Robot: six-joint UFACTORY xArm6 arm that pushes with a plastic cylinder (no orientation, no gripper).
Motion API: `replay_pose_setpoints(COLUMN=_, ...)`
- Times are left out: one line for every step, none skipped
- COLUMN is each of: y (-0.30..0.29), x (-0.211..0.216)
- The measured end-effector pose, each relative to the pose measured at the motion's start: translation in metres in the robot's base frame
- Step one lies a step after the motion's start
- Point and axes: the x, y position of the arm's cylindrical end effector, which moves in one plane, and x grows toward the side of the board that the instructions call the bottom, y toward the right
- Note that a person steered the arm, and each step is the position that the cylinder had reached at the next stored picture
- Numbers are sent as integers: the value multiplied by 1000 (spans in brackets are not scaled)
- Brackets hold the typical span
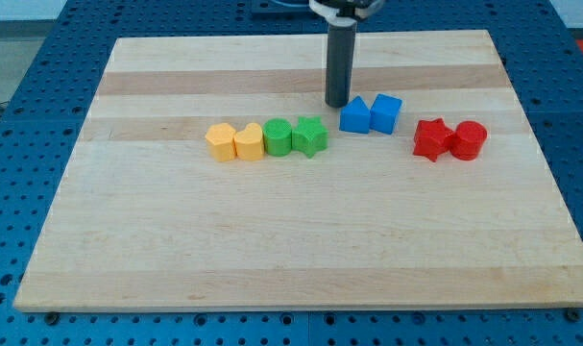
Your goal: Push the blue triangle into the green star
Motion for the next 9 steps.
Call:
replay_pose_setpoints(y=5, x=-23)
replay_pose_setpoints(y=22, x=-19)
replay_pose_setpoints(y=30, x=-14)
replay_pose_setpoints(y=30, x=-11)
replay_pose_setpoints(y=31, x=2)
replay_pose_setpoints(y=31, x=21)
replay_pose_setpoints(y=31, x=38)
replay_pose_setpoints(y=31, x=49)
replay_pose_setpoints(y=31, x=50)
